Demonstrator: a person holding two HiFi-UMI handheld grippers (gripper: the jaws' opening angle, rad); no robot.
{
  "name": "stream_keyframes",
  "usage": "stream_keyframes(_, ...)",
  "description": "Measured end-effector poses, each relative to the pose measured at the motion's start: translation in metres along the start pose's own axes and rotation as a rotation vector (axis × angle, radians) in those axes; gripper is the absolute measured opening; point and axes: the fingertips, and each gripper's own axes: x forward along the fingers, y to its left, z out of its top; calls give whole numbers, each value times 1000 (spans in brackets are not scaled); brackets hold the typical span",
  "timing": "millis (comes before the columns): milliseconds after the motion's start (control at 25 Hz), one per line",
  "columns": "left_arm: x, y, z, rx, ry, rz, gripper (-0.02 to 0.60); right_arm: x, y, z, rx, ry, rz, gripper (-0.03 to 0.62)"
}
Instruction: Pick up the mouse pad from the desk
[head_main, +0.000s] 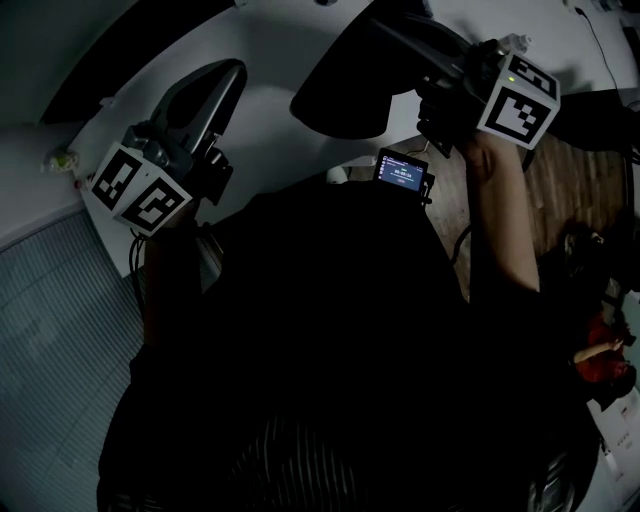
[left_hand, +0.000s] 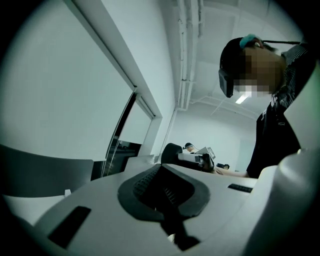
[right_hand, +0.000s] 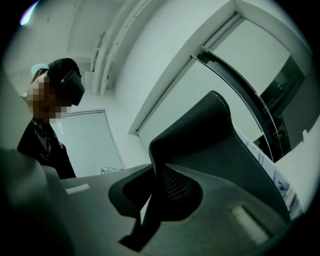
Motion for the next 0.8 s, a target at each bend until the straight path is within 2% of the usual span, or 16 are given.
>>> stream_keyframes(360, -12, -38, 38, 53, -31, -30, 9, -11, 44, 27, -55, -19, -10, 17)
stream_keyframes(560, 0, -15, 12, 2, -12, -29, 9, -6, 17, 5, -12, 10, -24, 17)
stream_keyframes(800, 14, -36, 31, 43, -30, -50, 9, -24, 26, 24, -60, -2, -34, 17)
